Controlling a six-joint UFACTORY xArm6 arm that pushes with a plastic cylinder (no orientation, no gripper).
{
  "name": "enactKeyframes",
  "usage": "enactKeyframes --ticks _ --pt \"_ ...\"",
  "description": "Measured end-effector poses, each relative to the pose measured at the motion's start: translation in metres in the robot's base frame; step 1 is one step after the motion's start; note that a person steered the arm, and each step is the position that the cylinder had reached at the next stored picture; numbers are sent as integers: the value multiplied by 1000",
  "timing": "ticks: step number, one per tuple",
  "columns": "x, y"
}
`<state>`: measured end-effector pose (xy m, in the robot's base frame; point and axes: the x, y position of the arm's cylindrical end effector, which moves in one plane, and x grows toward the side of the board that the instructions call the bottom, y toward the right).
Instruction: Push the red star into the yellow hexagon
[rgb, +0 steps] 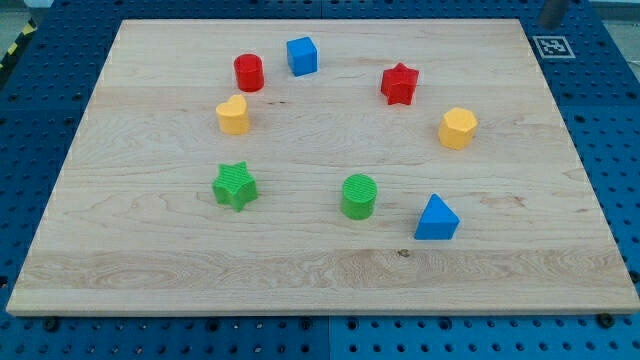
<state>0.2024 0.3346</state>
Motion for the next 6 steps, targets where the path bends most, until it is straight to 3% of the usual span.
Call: enactKeyframes --ticks 2,3,4,5,6 --pt "8 0" --pt "35 0" --pt "57 -34" --pt "57 -124" --pt "55 -168"
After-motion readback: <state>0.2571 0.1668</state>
